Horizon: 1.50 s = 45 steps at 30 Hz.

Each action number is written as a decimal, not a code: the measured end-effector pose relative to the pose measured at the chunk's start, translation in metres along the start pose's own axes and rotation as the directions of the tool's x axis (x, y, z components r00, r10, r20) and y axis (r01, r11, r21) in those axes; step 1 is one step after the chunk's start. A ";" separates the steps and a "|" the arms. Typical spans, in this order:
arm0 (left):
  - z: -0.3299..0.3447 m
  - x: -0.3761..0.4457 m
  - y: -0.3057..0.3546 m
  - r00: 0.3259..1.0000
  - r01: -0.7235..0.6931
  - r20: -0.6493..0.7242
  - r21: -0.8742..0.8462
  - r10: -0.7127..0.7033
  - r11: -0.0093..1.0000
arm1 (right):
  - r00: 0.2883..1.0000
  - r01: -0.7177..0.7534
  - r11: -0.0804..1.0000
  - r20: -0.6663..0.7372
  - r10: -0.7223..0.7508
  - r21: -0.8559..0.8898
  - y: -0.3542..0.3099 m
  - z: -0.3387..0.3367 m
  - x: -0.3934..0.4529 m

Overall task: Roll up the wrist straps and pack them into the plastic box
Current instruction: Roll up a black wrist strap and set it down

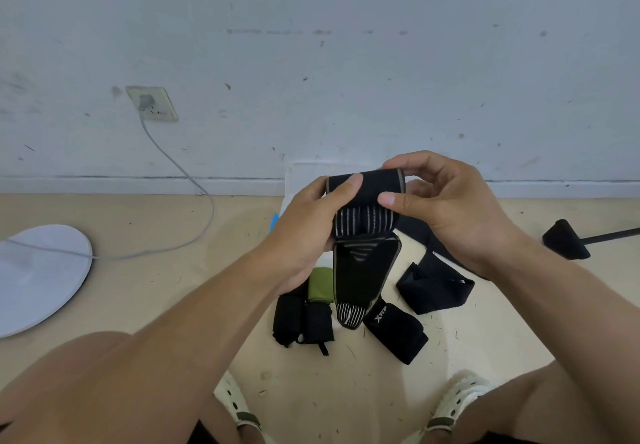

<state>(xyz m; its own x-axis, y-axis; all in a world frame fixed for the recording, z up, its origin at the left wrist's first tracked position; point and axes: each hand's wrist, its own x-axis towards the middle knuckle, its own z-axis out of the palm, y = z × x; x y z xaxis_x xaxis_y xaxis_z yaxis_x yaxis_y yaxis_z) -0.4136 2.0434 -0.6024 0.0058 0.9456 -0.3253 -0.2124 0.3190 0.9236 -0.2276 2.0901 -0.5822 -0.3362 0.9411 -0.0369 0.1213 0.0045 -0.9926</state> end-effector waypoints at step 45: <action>0.005 -0.003 0.000 0.990 0.115 -0.064 -0.157 -0.127 0.981 | 0.996 0.080 0.974 0.054 -0.070 -0.214 0.011 0.011 -0.004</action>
<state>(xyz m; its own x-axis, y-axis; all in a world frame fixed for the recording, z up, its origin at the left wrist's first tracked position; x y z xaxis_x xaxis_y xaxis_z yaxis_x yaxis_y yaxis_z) -0.4083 2.0407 -0.6004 -0.0295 0.8916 -0.4519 -0.3612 0.4120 0.8365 -0.2356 2.0826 -0.5943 -0.3939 0.9187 0.0267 0.2906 0.1521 -0.9447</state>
